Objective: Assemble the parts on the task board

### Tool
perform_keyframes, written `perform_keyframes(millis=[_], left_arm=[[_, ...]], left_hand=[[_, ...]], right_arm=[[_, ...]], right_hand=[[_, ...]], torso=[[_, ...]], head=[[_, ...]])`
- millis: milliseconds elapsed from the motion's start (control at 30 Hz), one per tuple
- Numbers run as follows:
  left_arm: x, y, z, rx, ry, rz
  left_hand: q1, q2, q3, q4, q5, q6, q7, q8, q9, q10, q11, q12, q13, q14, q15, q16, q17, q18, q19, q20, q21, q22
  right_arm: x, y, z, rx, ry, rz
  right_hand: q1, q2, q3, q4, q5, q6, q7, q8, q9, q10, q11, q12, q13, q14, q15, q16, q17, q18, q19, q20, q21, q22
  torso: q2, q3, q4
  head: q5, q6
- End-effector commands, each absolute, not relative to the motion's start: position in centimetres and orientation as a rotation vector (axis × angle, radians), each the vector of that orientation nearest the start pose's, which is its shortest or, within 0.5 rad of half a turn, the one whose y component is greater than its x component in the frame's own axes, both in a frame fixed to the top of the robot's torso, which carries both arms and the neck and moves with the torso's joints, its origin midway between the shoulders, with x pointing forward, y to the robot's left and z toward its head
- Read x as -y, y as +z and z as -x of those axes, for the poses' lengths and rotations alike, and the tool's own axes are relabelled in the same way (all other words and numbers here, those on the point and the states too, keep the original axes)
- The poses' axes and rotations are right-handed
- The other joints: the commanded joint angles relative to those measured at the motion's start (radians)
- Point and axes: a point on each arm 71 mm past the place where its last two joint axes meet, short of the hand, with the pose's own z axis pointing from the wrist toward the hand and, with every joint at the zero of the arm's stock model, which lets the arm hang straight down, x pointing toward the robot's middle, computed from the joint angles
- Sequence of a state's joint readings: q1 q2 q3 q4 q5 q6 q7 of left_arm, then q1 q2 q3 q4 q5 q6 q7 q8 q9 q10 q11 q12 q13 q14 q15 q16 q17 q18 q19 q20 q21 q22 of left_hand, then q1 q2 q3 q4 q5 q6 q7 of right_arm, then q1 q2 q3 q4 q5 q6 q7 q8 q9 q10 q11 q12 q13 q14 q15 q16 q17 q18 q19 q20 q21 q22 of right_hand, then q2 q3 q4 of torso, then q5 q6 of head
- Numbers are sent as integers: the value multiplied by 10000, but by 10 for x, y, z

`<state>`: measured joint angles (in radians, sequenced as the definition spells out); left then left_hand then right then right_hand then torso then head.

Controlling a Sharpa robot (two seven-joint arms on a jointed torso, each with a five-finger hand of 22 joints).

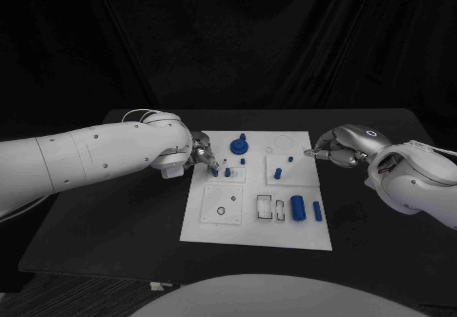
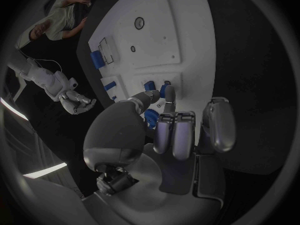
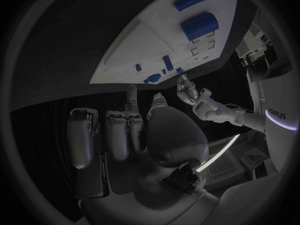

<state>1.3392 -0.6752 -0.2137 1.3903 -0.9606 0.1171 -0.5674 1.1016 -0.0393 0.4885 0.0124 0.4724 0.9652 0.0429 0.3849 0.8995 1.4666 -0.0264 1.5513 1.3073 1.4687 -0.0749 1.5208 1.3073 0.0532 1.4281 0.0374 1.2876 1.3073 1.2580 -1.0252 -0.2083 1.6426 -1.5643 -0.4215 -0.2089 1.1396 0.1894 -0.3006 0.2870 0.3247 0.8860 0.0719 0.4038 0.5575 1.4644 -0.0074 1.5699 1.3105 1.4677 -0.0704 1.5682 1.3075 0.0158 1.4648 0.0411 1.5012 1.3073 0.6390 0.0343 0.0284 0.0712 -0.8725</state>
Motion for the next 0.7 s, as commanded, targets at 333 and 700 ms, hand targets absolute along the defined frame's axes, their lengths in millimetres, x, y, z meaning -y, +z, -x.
perform_keyframes(millis=[333, 700], left_arm=[[-180, -230, -499, -23782, -3454, 1823], [-180, -232, -499, -23767, -3477, 1878]], left_hand=[[-29, 100, 27, 50, 35, -5, -53, 60, 3, 779, -77, -53, 2314, 713, -71, -67, 2054, 128, 17, -57, -58, 1572], [-25, 98, 34, 47, 34, -14, -53, 55, 0, 768, -78, -63, 2300, 709, -72, -74, 2046, 129, 15, -58, -63, 1572]], right_arm=[[262, -203, -448, -16607, 4267, 1645], [261, -205, -448, -16667, 4260, 1658]], right_hand=[[121, 11, -46, -6, 61, -19, -2, 11, -16, 1064, 53, 9, 2603, 1031, 71, 26, 2633, 51, 637, 75, -27, 2356], [137, 15, -56, 4, 66, -14, -2, 10, -19, 1064, 52, 9, 2603, 1031, 70, 26, 2633, 52, 635, 74, -32, 2354]], torso=[[5, 2, 2], [5, 2, 1]], head=[[-19, -2], [-4, -2]])
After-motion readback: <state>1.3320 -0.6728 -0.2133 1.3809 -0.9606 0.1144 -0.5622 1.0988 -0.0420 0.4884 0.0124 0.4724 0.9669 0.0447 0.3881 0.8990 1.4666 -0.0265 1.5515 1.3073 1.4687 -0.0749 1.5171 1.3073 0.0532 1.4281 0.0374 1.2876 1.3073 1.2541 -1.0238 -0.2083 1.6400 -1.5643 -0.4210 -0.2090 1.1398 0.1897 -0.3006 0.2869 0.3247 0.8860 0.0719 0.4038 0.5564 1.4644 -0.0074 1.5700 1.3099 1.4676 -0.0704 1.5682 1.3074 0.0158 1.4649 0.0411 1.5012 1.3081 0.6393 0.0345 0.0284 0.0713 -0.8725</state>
